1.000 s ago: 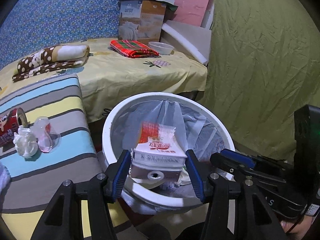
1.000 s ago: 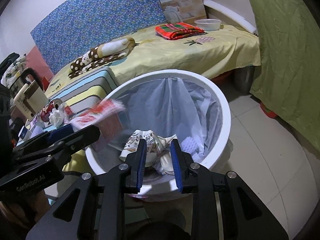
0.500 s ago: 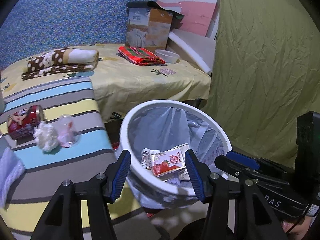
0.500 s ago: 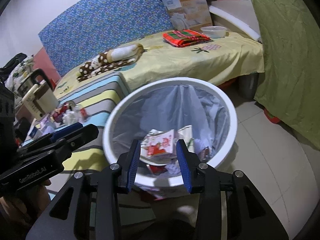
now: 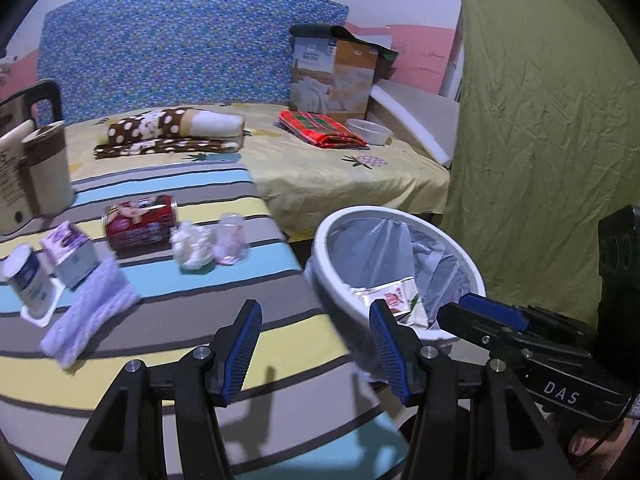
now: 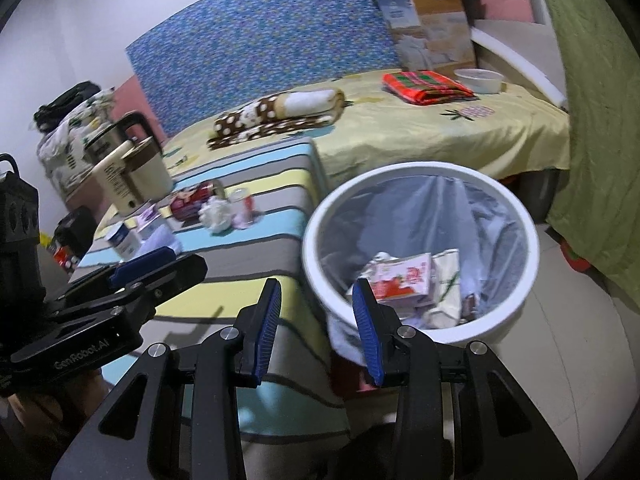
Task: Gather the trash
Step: 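Move both tools back over the table toward the foam sleeve and tissue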
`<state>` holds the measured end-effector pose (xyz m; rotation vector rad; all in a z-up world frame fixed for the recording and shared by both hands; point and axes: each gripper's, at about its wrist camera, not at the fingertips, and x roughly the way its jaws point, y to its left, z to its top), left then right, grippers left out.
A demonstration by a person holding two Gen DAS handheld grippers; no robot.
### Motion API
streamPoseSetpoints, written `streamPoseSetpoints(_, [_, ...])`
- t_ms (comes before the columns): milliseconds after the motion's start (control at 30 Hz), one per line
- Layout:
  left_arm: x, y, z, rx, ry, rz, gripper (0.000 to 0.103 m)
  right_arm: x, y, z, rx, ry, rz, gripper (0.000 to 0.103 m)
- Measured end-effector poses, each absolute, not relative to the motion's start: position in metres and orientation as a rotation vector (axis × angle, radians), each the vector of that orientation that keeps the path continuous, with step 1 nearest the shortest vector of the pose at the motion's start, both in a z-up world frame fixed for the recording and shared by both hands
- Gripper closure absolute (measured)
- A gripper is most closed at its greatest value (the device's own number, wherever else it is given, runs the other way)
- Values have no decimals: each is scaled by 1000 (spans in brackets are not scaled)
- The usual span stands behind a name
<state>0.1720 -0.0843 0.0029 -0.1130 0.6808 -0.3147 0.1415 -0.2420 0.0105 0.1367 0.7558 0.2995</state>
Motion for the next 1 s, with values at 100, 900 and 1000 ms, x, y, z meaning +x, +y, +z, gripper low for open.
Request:
streamPoseSetpoints(100, [164,-71,4,-113,669,-286,47,138,-231,12,129,753,338,63])
streamPoseSetpoints(900, [139,28,-5,-154,658,-71,47,142,-158,13,73,780,496,60])
streamPoseSetpoints(1000, [144,39,-6,-158,658,-49,47,145,-154,14,67,779,501,56])
